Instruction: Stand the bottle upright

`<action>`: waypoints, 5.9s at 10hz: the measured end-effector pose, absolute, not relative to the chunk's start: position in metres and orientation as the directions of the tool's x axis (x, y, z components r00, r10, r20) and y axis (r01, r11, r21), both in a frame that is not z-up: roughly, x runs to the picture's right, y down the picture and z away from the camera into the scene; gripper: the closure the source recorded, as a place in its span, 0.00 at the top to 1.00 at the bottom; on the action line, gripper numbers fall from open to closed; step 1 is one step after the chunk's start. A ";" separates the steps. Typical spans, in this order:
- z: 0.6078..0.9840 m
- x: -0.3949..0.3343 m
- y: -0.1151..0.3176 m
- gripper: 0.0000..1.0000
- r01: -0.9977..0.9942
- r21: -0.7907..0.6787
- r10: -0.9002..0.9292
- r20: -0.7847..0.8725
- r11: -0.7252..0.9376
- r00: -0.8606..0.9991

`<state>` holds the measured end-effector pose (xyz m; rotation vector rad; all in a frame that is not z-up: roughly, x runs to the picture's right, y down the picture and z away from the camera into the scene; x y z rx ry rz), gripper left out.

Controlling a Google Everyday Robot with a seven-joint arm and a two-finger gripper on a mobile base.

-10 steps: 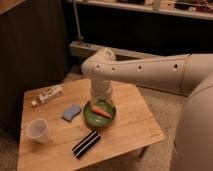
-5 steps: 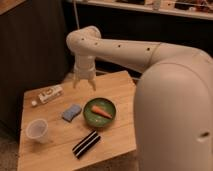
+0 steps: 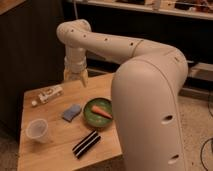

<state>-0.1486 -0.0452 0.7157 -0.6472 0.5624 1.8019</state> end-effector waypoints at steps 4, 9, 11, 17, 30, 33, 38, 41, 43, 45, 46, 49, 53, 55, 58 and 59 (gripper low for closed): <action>0.710 -0.145 -0.043 0.65 -0.933 0.111 0.687 -0.648 -0.343 -0.330; 0.711 -0.147 -0.046 0.65 -0.915 0.129 0.681 -0.630 -0.382 -0.373; 0.707 -0.149 -0.032 0.65 -0.898 0.133 0.683 -0.606 -0.418 -0.408; 0.713 -0.150 -0.023 0.65 -0.877 0.154 0.663 -0.600 -0.455 -0.449; 0.715 -0.164 -0.030 0.65 -0.946 0.072 0.772 -0.560 -0.317 -0.301; 0.718 -0.161 -0.035 0.65 -0.989 -0.077 0.843 -0.533 -0.128 -0.068; 0.726 -0.151 -0.042 0.65 -0.907 -0.353 0.762 -0.514 0.230 0.393; 0.720 -0.152 -0.042 0.65 -0.874 -0.404 0.778 -0.443 0.271 0.446; 0.703 -0.140 -0.045 0.65 -0.809 -0.461 0.812 -0.269 0.364 0.518; 0.685 -0.128 -0.041 0.65 -0.659 -0.529 0.752 -0.058 0.535 0.656; 0.675 -0.120 -0.037 0.65 -0.550 -0.550 0.677 0.039 0.629 0.735; 0.663 -0.109 -0.034 0.65 -0.389 -0.545 0.551 0.170 0.743 0.817; 0.655 -0.120 -0.041 0.65 -0.342 -0.517 0.524 0.259 0.785 0.811; 0.651 -0.129 -0.047 0.65 -0.237 -0.473 0.430 0.356 0.849 0.829; 0.647 -0.145 -0.054 0.65 -0.053 -0.384 0.253 0.492 0.922 0.833; 0.646 -0.147 -0.054 0.65 -0.030 -0.370 0.229 0.508 0.929 0.831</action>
